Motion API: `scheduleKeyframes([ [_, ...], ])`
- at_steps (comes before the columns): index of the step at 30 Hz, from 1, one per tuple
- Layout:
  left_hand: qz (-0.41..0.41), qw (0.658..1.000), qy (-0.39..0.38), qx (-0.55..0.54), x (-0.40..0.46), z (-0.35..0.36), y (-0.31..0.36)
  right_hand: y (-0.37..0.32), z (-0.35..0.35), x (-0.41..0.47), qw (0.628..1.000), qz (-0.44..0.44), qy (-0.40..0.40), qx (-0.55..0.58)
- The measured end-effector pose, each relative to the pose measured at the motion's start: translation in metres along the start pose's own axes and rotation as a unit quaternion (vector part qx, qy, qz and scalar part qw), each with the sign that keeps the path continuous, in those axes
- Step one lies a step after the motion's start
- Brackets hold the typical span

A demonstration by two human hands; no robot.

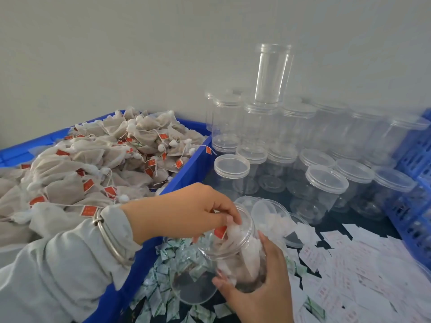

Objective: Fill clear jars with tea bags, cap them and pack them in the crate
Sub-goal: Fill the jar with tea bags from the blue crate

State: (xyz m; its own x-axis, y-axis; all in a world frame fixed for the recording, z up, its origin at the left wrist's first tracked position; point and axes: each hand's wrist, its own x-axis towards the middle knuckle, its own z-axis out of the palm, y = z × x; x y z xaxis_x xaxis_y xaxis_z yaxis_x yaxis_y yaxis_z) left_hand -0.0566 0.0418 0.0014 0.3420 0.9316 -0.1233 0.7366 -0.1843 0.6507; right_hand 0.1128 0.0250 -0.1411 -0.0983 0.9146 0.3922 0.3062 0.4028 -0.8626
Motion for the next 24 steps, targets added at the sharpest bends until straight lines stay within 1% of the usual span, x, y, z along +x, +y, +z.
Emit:
scheduleKeyframes([
  [3, 0.004, 1.000, -0.022, -0.003, 0.000, -0.002, 0.003, -0.004, 0.000, 0.003, 1.000, -0.009, -0.003, -0.012],
  [5, 0.031, 0.997, -0.062, 0.042, -0.001, 0.000, 0.006, -0.006, 0.000, 0.002, 0.998, -0.041, -0.003, -0.047],
  [7, 0.066, 0.990, -0.072, 0.098, -0.002, 0.002, 0.007, -0.005, 0.002, 0.004, 0.998, -0.032, 0.008, -0.049],
  [8, 0.076, 0.990, -0.053, 0.102, -0.002, 0.003, 0.005, -0.004, 0.003, 0.006, 0.999, -0.016, 0.002, -0.042],
  [9, 0.080, 0.993, -0.014, 0.081, -0.003, 0.003, 0.003, -0.002, 0.003, 0.007, 0.999, -0.003, -0.007, -0.039],
  [10, 0.082, 0.995, 0.044, 0.042, -0.004, 0.002, 0.002, 0.001, 0.003, 0.010, 0.999, 0.019, -0.013, -0.025],
  [12, 0.089, 0.982, 0.158, -0.056, -0.003, 0.001, 0.000, 0.001, 0.000, 0.011, 0.997, 0.064, 0.007, 0.039],
  [13, 0.093, 0.973, 0.187, -0.095, -0.002, 0.000, -0.001, -0.001, -0.003, 0.009, 0.995, 0.057, 0.032, 0.071],
  [14, 0.097, 0.970, 0.185, -0.120, -0.001, 0.001, -0.002, -0.003, -0.004, 0.009, 0.994, 0.038, 0.055, 0.092],
  [15, 0.096, 0.975, 0.156, -0.126, 0.001, 0.004, -0.003, -0.006, -0.006, 0.009, 0.991, 0.018, 0.068, 0.118],
  [17, 0.081, 0.989, 0.064, -0.109, 0.004, 0.016, -0.003, -0.007, -0.007, 0.008, 0.984, -0.013, 0.078, 0.158],
  [18, 0.075, 0.992, 0.025, -0.103, 0.006, 0.023, -0.003, -0.008, -0.007, 0.007, 0.985, -0.016, 0.077, 0.154],
  [19, 0.075, 0.992, 0.003, -0.100, 0.008, 0.029, -0.003, -0.009, -0.006, 0.007, 0.987, -0.013, 0.073, 0.143],
  [21, 0.079, 0.991, 0.012, -0.109, 0.011, 0.035, -0.002, -0.007, -0.005, 0.007, 0.987, -0.003, 0.054, 0.149],
  [23, 0.074, 0.989, 0.044, -0.123, 0.014, 0.033, -0.004, -0.006, -0.010, 0.009, 0.989, -0.018, 0.003, 0.145],
  [24, 0.068, 0.987, 0.061, -0.131, 0.015, 0.030, -0.005, -0.006, -0.013, 0.012, 0.992, -0.029, -0.028, 0.117],
])
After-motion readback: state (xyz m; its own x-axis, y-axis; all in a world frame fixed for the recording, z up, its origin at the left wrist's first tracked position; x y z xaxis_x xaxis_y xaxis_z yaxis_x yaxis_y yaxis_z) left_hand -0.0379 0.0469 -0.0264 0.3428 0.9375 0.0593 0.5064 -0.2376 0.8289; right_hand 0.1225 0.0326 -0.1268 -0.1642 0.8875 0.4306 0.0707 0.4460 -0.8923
